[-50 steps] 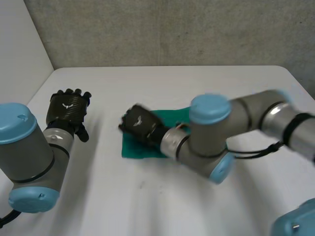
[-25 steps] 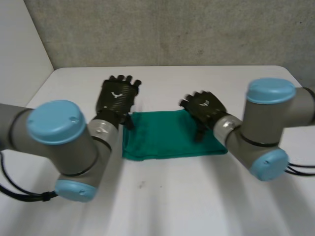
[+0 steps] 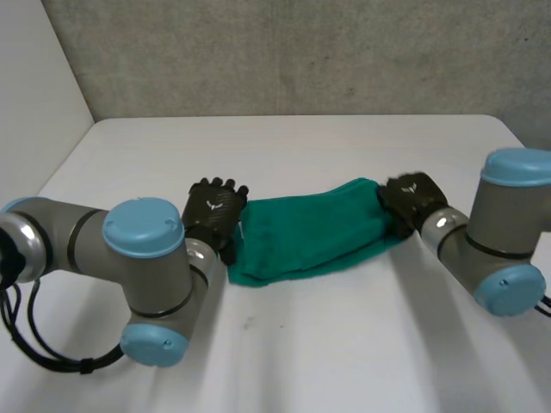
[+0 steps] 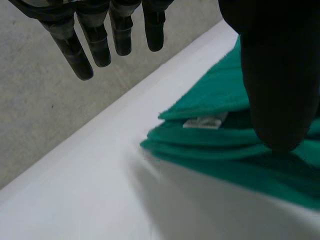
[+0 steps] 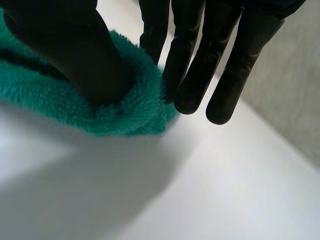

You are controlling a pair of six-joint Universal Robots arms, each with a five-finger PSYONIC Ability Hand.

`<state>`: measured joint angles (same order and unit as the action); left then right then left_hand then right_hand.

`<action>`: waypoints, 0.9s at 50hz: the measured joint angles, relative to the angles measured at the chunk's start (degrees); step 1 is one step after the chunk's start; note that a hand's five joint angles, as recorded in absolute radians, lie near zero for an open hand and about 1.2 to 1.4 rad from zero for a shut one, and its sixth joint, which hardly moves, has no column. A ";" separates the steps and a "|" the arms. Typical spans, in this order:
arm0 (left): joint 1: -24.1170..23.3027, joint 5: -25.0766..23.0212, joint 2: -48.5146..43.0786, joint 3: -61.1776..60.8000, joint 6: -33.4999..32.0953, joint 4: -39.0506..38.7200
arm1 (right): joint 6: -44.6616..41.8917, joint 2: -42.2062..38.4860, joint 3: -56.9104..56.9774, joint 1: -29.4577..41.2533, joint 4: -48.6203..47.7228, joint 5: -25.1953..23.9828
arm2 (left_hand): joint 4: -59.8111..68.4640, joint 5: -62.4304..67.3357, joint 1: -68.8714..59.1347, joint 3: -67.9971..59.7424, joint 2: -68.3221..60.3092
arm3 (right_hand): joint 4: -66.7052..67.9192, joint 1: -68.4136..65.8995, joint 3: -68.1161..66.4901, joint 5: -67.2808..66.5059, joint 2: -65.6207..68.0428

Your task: Fold the towel.

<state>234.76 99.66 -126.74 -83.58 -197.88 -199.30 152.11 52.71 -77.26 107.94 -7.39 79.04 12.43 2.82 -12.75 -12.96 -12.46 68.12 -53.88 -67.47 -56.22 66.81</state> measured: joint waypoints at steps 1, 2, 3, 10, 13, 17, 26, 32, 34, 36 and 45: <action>-0.01 0.33 0.54 -0.66 0.04 0.18 | -0.32 0.12 1.04 1.08 -0.01 -0.02 | 0.00 0.01 0.00 0.00 0.00 | 0.00 0.00 0.00 -0.07 0.00; -0.03 0.68 1.20 -1.43 0.08 0.36 | -0.63 0.22 2.25 2.49 0.03 -0.08 | 0.00 0.01 0.00 0.00 0.00 | 0.00 0.00 0.00 -0.09 0.00; -0.05 1.18 2.33 -2.63 0.14 0.52 | -0.97 0.28 4.05 4.80 0.18 -0.28 | 0.00 0.01 0.00 0.00 0.00 | 0.00 0.00 0.00 -0.29 0.00; 0.05 2.33 7.97 -6.84 0.29 0.45 | -1.55 -1.70 11.30 16.75 1.32 -3.34 | 0.00 0.01 0.00 0.00 0.00 | 0.00 0.00 0.00 -0.32 0.00; 0.40 2.43 9.66 -7.64 0.28 0.30 | -1.60 -3.92 12.88 20.51 1.57 -6.15 | 0.00 0.00 0.00 0.00 0.00 | 0.00 0.00 0.00 -0.38 0.00; 1.47 2.47 11.13 -7.87 0.22 0.16 | -1.54 -6.96 14.42 23.61 1.63 -8.71 | 0.00 0.02 0.00 0.00 0.00 | -18.26 14.29 18.01 16.25 -19.00; 2.52 2.18 11.91 -5.63 0.43 0.03 | 0.73 -6.77 15.67 24.02 2.06 0.72 | 0.00 0.00 0.00 0.00 0.00 | -54.95 42.43 55.44 52.75 -54.25; 1.65 1.97 11.32 -2.21 1.94 0.01 | 7.59 -1.16 13.40 20.74 2.72 4.26 | 0.00 0.00 0.00 0.00 0.00 | -54.95 42.43 55.44 52.75 -54.25; 0.47 1.36 10.27 0.75 4.66 0.20 | 12.18 1.16 12.23 17.58 4.17 2.66 | 0.00 0.01 0.00 0.00 0.00 | -54.95 42.43 55.44 52.75 -54.25; -0.43 0.57 9.11 3.02 7.14 0.47 | 14.82 1.97 11.90 15.33 5.79 0.53 | 0.00 0.00 0.00 0.00 0.00 | -54.95 42.43 55.44 52.75 -54.25; -1.31 -2.39 0.08 8.77 12.79 6.30 | 17.52 -6.63 18.45 11.63 14.13 -4.92 | 0.15 0.18 -0.18 -0.11 -0.13 | -54.95 42.43 55.44 52.75 -54.25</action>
<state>233.45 97.27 -126.66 -74.81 -185.09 -193.00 169.63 46.09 -58.81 119.57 6.75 74.13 12.58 2.99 -12.94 -13.06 -12.59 13.17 -11.45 -12.03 -3.47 12.56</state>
